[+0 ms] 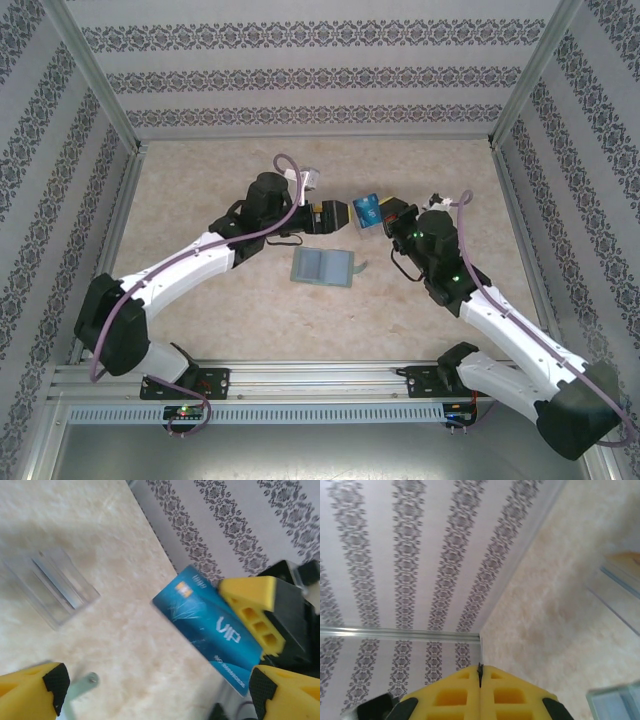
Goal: Put the credit cards into the card holder
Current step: Pick up the credit card from the storage box.
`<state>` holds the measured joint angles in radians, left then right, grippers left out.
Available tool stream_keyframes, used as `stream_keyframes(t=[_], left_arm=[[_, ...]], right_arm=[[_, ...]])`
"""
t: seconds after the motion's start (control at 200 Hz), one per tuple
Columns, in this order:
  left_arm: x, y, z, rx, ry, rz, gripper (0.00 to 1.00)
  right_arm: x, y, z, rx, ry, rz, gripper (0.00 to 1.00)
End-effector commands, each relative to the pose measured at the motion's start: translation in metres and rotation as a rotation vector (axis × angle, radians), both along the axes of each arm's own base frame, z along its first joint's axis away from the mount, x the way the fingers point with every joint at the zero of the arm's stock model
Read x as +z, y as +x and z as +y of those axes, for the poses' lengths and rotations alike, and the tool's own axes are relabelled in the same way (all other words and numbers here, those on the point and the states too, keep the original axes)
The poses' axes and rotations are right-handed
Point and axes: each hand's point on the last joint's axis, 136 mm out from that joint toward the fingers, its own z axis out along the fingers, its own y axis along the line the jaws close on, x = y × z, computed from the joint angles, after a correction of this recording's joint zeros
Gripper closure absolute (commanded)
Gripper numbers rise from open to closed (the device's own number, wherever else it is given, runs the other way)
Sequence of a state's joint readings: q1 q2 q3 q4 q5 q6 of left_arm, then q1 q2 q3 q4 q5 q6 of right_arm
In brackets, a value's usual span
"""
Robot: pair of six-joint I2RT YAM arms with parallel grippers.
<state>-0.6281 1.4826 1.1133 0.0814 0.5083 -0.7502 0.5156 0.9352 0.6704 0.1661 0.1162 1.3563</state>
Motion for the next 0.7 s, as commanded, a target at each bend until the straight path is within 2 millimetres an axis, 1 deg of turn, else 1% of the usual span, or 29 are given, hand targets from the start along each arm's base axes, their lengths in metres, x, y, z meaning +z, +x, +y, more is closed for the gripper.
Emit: stream_keyframes(t=[0.0,0.08,0.145,0.185,0.31,0.445,0.495,0.595,0.65,0.679,0.689,0.694], left_arm=[[0.034,0.001,-0.018,-0.021,-0.259,0.185,0.09],[0.050,0.003,-0.028,-0.055,-0.338,0.200,0.11],[0.057,0.006,-0.034,-0.077,-0.390,0.224,0.13],[0.060,0.007,-0.037,-0.085,-0.428,0.235,0.16],[0.070,0.012,-0.043,-0.115,-0.524,0.246,0.38],[0.078,0.013,-0.045,-0.137,-0.566,0.231,0.53],[0.080,0.014,-0.046,-0.138,-0.575,0.231,0.63],[0.084,0.015,-0.046,-0.139,-0.581,0.225,0.89],[0.086,0.015,-0.046,-0.143,-0.583,0.219,0.98],[0.085,0.015,-0.046,-0.145,-0.580,0.217,1.00],[0.085,0.015,-0.046,-0.147,-0.579,0.216,1.00],[0.084,0.015,-0.047,-0.147,-0.578,0.215,1.00]], right_arm=[[0.031,0.001,-0.005,-0.024,-0.076,-0.186,1.00],[0.037,0.000,0.001,0.009,-0.054,-0.227,1.00],[0.038,0.000,0.005,0.027,-0.032,-0.233,1.00],[0.038,0.000,0.008,0.036,-0.022,-0.234,1.00],[0.035,0.000,0.010,0.044,0.008,-0.233,1.00],[0.032,0.000,0.010,0.044,0.011,-0.228,1.00],[0.031,-0.001,0.010,0.046,0.012,-0.229,1.00],[0.031,-0.002,0.010,0.047,0.014,-0.230,1.00],[0.030,-0.003,0.009,0.046,0.017,-0.228,1.00],[0.030,-0.003,0.009,0.046,0.020,-0.228,1.00],[0.030,-0.003,0.009,0.047,0.020,-0.226,0.97],[0.029,-0.003,0.008,0.046,0.019,-0.225,0.94]])
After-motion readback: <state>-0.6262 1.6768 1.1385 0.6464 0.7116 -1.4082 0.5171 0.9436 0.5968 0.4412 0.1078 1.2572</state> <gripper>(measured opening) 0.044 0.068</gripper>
